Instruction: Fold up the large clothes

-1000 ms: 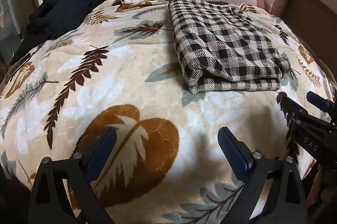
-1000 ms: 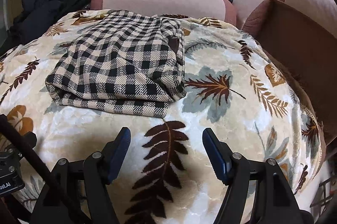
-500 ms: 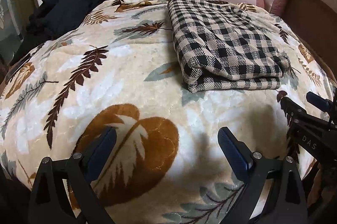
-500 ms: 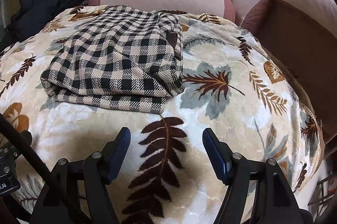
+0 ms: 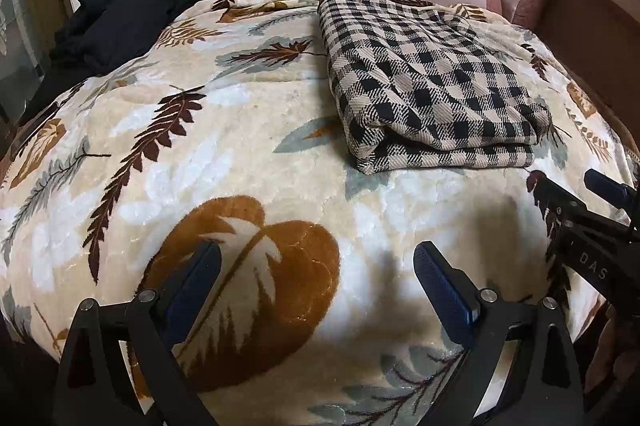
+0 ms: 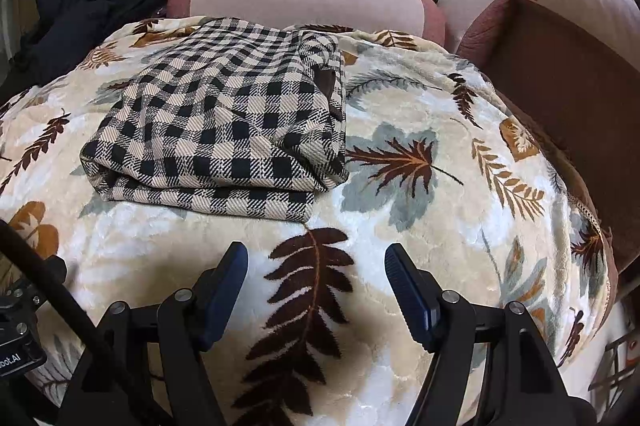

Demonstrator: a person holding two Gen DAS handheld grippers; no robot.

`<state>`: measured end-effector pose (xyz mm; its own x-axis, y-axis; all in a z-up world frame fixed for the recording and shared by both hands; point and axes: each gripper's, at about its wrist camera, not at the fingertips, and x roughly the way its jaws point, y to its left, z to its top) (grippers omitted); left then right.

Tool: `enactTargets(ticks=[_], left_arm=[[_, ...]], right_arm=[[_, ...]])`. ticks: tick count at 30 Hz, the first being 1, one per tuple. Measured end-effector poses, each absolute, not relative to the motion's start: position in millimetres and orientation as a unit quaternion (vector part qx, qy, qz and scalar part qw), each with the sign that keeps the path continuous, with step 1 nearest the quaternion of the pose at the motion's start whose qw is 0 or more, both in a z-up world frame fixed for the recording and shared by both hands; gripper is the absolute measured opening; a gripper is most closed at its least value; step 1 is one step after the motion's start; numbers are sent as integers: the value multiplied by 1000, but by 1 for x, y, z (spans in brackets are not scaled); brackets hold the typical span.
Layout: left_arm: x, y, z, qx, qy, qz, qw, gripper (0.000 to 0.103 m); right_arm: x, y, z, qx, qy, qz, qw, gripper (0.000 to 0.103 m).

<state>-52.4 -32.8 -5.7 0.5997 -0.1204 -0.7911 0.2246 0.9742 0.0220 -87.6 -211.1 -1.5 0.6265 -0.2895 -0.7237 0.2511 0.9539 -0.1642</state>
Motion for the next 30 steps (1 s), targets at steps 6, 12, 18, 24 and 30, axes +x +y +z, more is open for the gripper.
enactTargets(ticks=[6,12,18,24,30], left_arm=[[-52,-34,-8,57,441,-96,890,96],[-50,-33,-10,53,446,-97,888,96],[-50,-32,-10,51,447,-97,888,96],[-51,-33,-13,49,452,-97,885,96],[-51,-33,-13,50,451,-99,886,96]], right_arm=[[-89,-210,0,-24,402,-148,903,76],[-90,-208,2,-24,396,-142,907,76],[-89,-206,1,-28,396,-138,907,77],[-90,-206,2,-27,392,-134,910,77],[-90,-205,1,-33,389,-130,911,77]])
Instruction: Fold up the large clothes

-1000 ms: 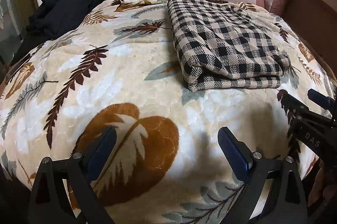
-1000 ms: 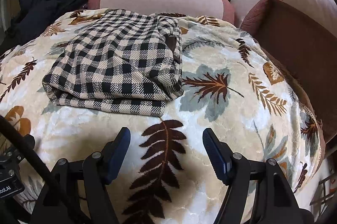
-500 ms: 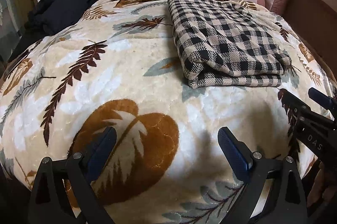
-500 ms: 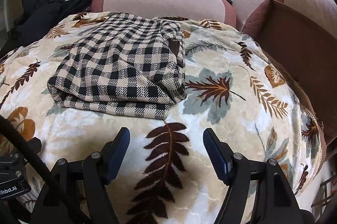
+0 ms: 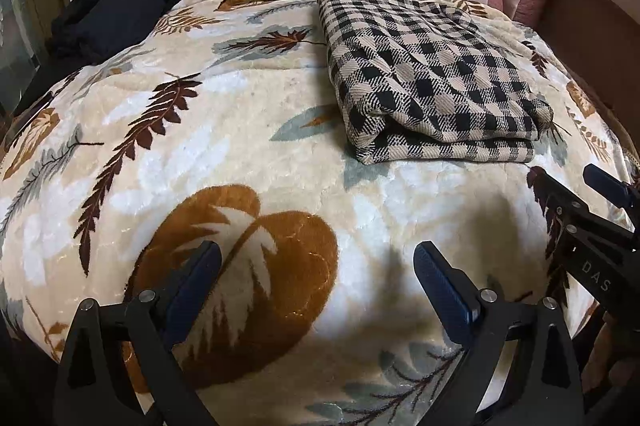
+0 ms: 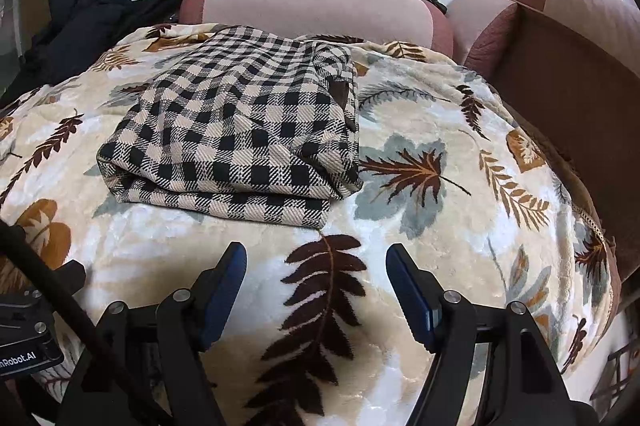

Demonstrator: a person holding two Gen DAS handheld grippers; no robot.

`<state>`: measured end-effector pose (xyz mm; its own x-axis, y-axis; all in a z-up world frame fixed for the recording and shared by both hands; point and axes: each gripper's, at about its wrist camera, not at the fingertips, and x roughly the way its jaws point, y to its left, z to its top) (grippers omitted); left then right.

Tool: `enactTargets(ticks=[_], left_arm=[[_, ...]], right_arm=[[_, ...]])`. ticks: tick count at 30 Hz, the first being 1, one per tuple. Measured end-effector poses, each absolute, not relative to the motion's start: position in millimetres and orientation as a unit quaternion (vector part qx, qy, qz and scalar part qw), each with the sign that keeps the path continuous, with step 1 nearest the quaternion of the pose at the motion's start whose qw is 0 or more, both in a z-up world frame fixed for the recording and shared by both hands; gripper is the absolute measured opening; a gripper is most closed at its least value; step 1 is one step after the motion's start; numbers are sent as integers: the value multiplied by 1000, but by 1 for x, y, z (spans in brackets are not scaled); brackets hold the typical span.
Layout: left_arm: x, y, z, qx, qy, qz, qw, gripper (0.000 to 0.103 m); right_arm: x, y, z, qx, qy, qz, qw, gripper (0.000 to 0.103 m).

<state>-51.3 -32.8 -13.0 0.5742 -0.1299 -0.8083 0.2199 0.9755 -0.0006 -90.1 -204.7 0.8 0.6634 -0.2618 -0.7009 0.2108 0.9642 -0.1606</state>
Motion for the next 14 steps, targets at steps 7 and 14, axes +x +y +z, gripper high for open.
enactTargets(ticks=[7,14], left_arm=[[-52,-33,-15,47,453,-101,885,96],[-51,-30,-18,49,449,-99,887,96]], right_arm=[[-90,-203,1,-41,382,-132,914,77],[-89,-206,-3,-33,381,-133,914,77]])
